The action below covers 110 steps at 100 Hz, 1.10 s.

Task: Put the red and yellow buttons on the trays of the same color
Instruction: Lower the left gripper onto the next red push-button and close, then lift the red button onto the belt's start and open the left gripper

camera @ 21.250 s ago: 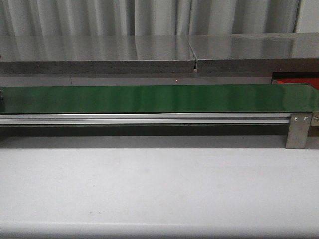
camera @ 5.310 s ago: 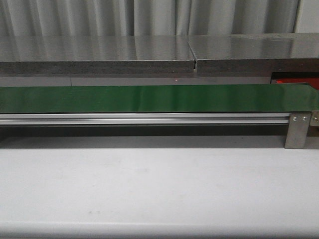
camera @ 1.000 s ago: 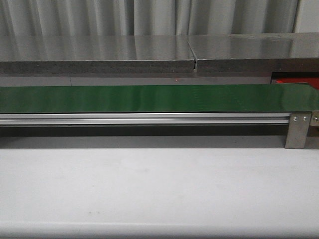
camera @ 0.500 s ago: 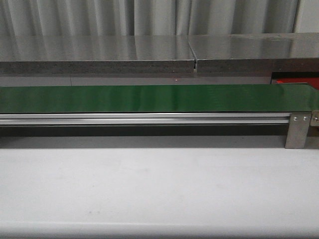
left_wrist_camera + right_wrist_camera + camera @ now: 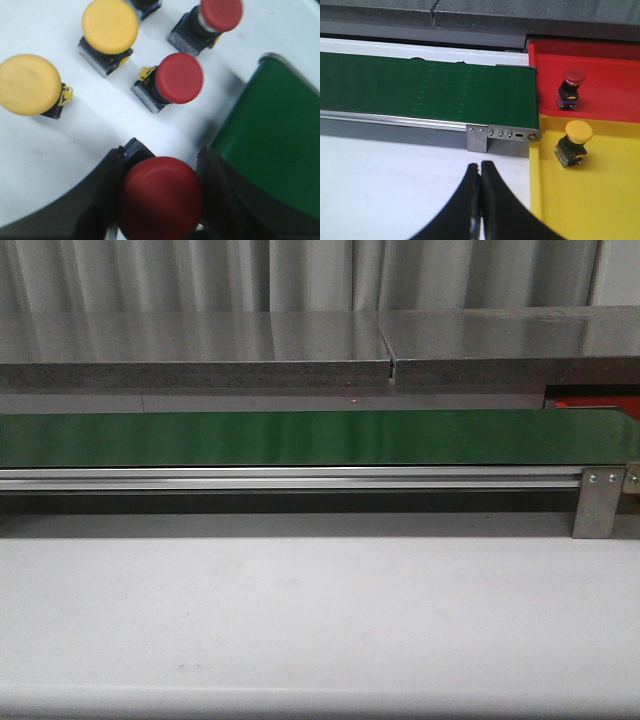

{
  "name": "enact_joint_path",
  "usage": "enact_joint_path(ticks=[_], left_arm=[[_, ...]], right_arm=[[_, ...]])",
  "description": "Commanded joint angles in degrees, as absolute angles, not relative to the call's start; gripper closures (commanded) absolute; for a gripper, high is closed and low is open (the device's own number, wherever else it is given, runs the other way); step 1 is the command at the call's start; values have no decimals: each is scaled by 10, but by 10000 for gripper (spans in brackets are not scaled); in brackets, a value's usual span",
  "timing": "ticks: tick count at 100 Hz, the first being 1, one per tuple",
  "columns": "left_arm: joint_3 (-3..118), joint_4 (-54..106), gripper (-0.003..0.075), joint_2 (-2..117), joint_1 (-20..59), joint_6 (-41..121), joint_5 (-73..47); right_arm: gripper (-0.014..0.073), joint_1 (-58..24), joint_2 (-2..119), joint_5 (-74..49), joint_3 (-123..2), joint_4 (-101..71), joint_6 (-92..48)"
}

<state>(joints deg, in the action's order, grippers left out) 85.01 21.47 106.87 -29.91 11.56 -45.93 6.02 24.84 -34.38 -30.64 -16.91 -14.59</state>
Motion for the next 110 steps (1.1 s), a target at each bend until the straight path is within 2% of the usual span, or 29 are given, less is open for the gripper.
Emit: enact_joint_path(ticks=[1, 38, 80, 94, 110], left_arm=[[890, 233, 739, 1020, -282, 122, -470], [940, 228, 739, 1032, -189, 124, -496], [941, 228, 724, 1081, -153, 124, -500], [942, 227, 585, 1081, -153, 124, -505], [951, 227, 301, 1081, -153, 124, -524]], right_arm=[[660, 61, 249, -303, -322, -177, -150], [660, 61, 249, -303, -322, -177, -150], [660, 61, 249, -303, -322, -177, -150], [660, 61, 249, -303, -322, -177, -150], [660, 61, 249, -303, -322, -177, -150]])
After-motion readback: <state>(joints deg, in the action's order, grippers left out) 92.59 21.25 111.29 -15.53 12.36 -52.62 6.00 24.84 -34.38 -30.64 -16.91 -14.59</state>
